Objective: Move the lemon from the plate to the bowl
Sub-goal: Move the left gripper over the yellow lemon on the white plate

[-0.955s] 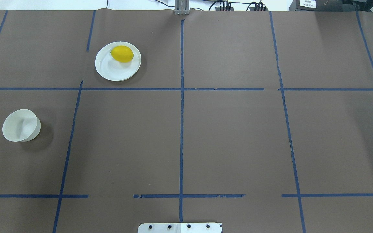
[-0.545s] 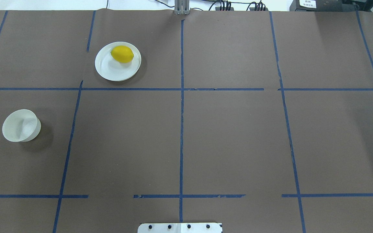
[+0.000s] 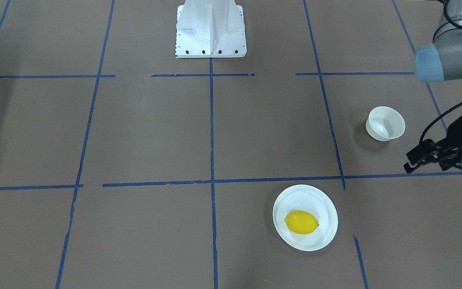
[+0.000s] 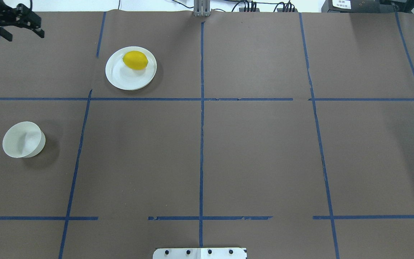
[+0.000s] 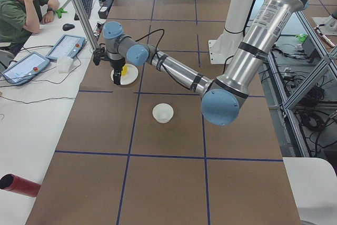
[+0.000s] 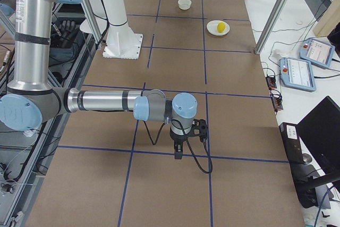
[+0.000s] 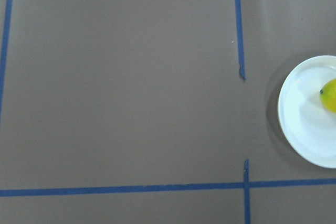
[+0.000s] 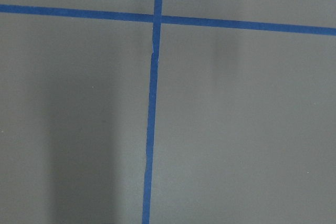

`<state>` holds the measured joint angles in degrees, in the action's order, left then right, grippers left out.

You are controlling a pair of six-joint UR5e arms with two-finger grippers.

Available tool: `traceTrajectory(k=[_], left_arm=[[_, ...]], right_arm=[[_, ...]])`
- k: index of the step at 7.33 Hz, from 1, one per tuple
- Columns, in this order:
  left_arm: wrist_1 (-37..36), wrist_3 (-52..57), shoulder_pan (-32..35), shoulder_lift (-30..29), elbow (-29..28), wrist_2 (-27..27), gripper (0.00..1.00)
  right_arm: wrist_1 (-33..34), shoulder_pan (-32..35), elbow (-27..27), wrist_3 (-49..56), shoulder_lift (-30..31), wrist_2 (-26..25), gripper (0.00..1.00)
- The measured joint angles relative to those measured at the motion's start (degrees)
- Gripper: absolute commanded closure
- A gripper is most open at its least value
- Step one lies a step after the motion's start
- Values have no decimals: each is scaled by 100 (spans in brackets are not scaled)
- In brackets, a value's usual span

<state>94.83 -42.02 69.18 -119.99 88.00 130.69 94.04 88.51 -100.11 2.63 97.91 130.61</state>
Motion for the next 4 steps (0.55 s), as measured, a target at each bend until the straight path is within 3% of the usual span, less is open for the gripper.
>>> traceTrajectory(k=[4], left_arm=[[514, -1304, -666, -1793, -2062, -461, 0]], right_arm=[[0, 0, 0, 0, 0, 0, 0]])
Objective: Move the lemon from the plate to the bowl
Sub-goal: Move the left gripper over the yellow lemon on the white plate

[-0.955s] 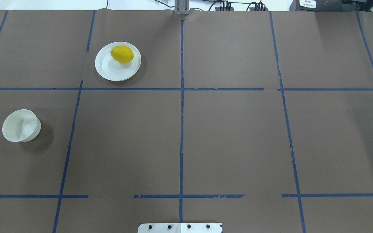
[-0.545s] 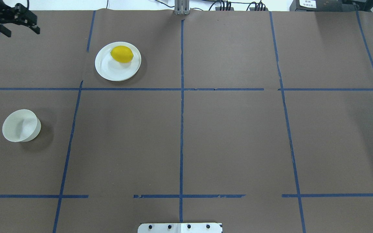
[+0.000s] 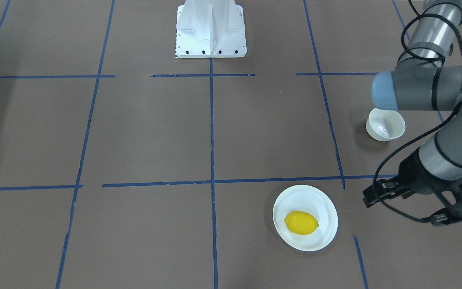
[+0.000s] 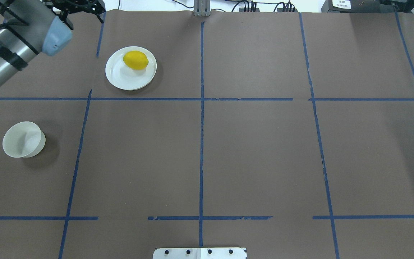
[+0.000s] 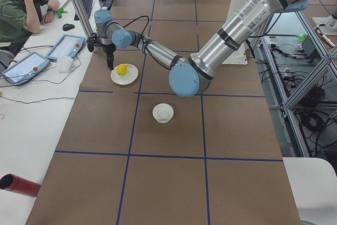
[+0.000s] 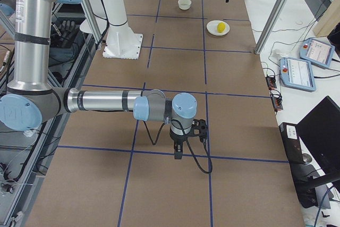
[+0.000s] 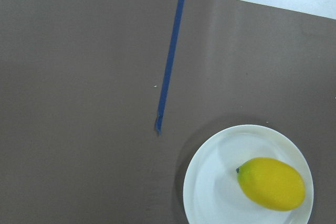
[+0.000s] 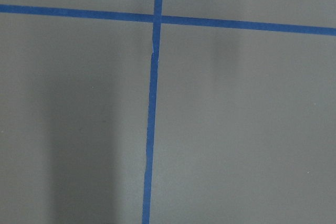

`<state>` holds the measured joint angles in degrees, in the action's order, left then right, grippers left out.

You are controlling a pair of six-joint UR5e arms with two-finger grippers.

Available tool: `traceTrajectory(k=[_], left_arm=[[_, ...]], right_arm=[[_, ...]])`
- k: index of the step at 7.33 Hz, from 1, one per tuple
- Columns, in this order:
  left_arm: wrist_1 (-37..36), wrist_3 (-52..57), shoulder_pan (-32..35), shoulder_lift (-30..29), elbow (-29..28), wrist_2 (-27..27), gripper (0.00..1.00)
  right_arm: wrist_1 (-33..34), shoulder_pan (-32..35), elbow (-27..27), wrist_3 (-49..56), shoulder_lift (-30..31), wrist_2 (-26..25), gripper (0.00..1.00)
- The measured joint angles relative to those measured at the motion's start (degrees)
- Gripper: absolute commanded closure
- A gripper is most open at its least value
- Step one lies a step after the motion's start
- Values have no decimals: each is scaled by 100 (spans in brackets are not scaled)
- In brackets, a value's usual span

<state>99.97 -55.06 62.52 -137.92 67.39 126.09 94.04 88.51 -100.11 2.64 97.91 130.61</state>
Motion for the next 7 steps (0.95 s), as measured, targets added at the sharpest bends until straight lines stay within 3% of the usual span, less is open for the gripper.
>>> traceTrajectory(k=[2, 7], left_arm=[[504, -794, -221, -530, -896, -112, 0], [575, -4148, -536, -668, -1331, -90, 0]], right_arm=[[0, 0, 0, 0, 0, 0, 0], [0, 0, 0, 0, 0, 0, 0]])
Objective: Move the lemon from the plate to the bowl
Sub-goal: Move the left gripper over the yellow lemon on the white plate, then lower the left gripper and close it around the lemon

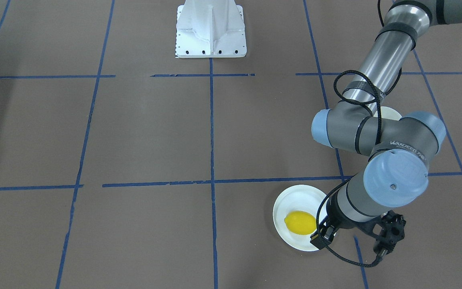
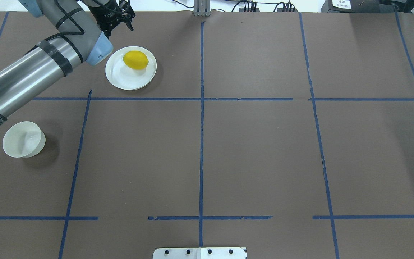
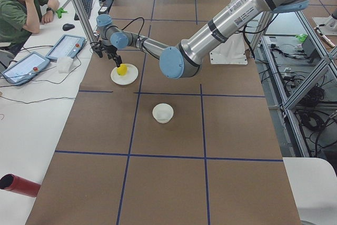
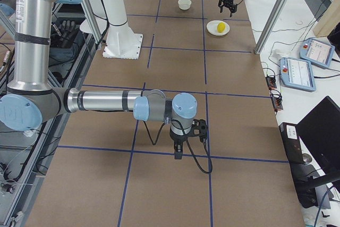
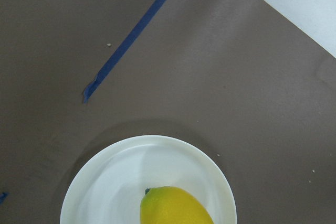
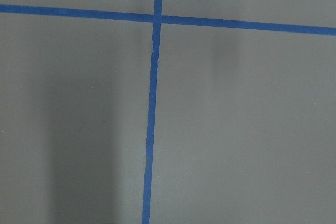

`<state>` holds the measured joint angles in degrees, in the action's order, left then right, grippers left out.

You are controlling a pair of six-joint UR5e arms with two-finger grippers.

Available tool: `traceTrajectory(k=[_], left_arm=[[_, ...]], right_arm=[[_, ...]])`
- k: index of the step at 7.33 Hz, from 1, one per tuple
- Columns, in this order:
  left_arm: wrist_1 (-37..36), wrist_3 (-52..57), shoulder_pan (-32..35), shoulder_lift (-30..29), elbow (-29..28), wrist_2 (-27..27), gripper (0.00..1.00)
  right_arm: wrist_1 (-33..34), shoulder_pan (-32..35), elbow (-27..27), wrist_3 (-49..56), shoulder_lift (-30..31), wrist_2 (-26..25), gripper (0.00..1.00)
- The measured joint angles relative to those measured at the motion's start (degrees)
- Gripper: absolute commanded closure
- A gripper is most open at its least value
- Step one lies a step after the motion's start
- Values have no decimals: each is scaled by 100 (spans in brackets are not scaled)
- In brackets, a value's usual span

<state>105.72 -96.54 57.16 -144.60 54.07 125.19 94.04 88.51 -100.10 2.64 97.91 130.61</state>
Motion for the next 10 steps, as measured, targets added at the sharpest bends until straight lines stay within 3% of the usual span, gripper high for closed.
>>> traceTrajectory(k=[4, 10], left_arm=[[82, -1019, -205, -13, -91, 14, 0], [1213, -1393, -303, -307, -1169, 14, 0]], right_arm=[[0, 0, 0, 0, -5, 0, 0], [0, 0, 0, 0, -2, 0, 0]])
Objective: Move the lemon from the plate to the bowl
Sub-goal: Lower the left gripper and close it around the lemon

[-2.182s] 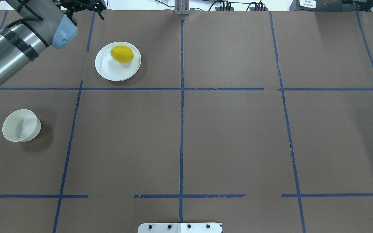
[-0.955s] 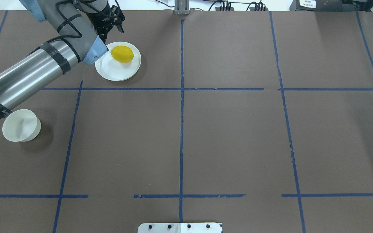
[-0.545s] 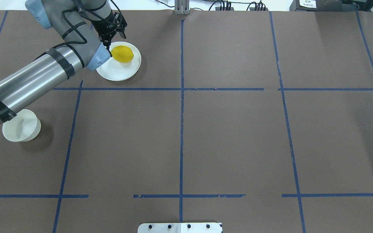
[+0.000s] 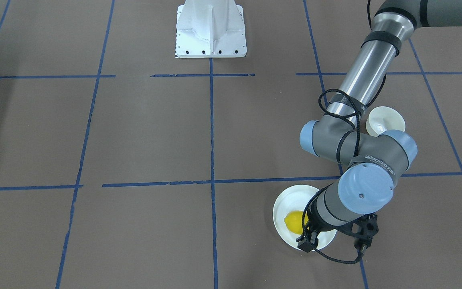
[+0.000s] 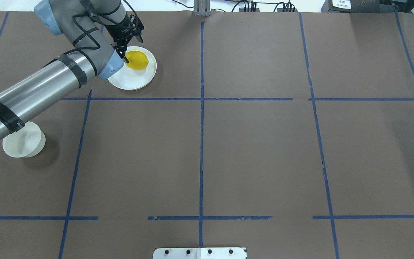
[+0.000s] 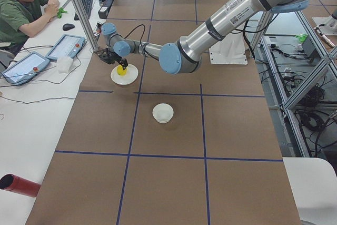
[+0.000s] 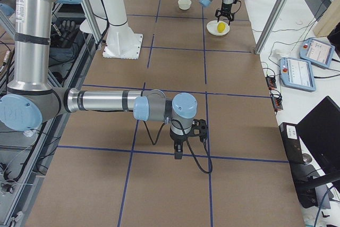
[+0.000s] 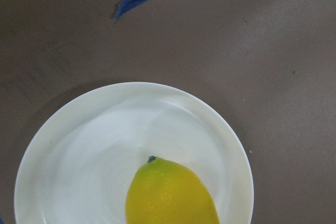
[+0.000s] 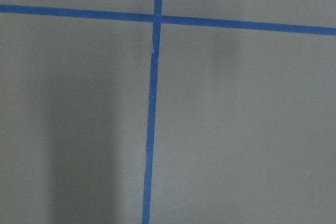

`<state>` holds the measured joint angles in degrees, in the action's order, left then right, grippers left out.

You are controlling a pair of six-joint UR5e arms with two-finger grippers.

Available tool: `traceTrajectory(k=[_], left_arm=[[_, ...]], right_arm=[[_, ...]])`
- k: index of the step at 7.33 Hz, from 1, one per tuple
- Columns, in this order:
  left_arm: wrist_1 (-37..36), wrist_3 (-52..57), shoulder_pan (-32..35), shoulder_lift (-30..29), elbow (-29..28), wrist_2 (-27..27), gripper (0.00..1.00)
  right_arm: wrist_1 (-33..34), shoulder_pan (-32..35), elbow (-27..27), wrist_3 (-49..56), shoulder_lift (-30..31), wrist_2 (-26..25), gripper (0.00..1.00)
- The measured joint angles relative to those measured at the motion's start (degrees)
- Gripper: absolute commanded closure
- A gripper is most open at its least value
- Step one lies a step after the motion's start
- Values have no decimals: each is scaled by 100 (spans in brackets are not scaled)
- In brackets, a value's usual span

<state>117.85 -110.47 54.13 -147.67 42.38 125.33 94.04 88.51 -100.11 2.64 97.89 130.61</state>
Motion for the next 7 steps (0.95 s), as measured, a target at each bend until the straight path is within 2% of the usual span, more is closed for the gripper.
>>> traceTrajectory(k=[2, 3, 4, 5, 7], left_arm=[[297, -61, -79, -23, -282, -6, 0], [377, -67, -115, -25, -348, -6, 22], [424, -69, -167, -28, -375, -3, 85], [446, -57, -194, -29, -381, 17, 100], [434, 48, -169, -8, -346, 314, 100]], right_arm=[[0, 0, 0, 0, 2, 0, 0], [0, 0, 0, 0, 2, 0, 0], [0, 0, 0, 0, 2, 0, 0], [0, 0, 0, 0, 2, 0, 0], [0, 0, 0, 0, 2, 0, 0]])
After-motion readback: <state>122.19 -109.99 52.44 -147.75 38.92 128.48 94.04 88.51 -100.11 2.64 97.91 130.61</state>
